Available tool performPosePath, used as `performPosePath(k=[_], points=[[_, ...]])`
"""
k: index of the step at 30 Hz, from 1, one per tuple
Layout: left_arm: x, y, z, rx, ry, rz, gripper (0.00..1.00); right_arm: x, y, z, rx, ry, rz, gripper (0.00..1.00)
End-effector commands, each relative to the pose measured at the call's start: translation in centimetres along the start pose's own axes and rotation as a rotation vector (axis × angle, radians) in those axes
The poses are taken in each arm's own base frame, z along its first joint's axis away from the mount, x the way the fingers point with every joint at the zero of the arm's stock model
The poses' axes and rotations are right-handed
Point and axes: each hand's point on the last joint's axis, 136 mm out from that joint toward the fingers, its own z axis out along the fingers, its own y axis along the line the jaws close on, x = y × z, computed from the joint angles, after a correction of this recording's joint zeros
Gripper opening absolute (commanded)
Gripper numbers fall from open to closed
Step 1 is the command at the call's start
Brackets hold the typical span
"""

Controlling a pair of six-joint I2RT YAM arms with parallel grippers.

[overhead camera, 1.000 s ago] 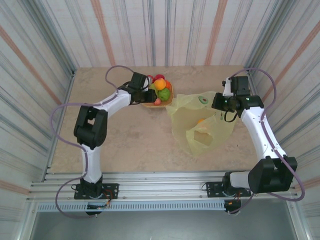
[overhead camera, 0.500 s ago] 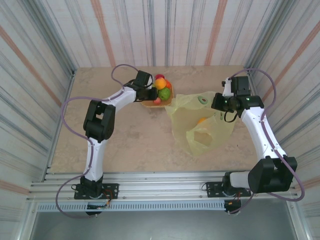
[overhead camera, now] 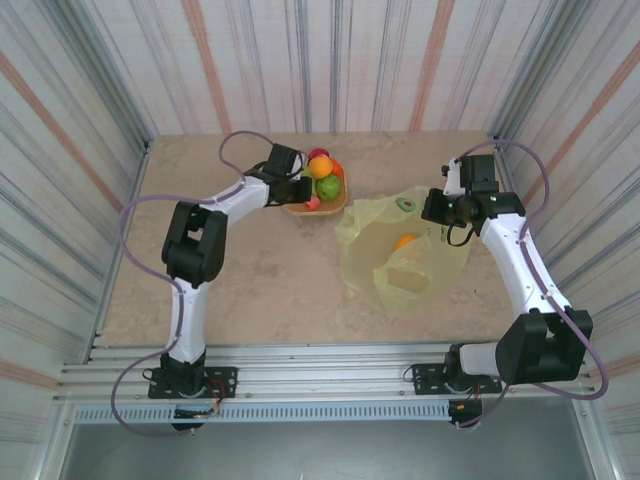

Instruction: Place the fruits into the plastic bag

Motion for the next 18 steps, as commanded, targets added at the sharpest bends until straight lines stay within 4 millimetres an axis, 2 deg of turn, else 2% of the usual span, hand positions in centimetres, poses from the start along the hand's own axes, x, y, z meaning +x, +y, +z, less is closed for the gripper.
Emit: performPosePath(k=[1, 3, 5, 8, 11, 15, 18], points=[[-1.0, -1.1, -4.7, 0.033, -0.062, 0.002, 0.00, 0.3, 0.2, 0.3, -0.025, 0.017, 0.022, 0.00], [-0.6, -1.9, -7.0, 0.067, -0.083, -0.006, 0.00, 0.3, 0.3, 0.2, -0.034, 0.015, 0.044, 0.00], [1.0, -2.3, -9.0, 0.098, -0.085, -0.023, 0.00, 0.3, 0.5, 0.2, -0.045, 0.015, 0.070, 0.00], [4.1, -3.1, -12.4, 0.147, -0.091, -0.035, 0.00, 0.2, 0.7, 0.1, -0.057, 0.014, 0.110, 0.00], [8.5, -4.7, -15.0, 0.180, -0.071, 0.008, 0.00, 0.1, 1.2, 0.2, -0.086, 0.012, 0.156, 0.00], [14.1, -9.9, -17.9, 0.289, -0.092, 0.180, 0.00, -0.2, 2.0, 0.5, -0.128, 0.008, 0.212, 0.00], [16.9, -14.6, -19.3, 0.364, -0.164, 0.341, 0.00, -0.2, 2.4, 0.8, -0.150, 0.011, 0.239, 0.00]])
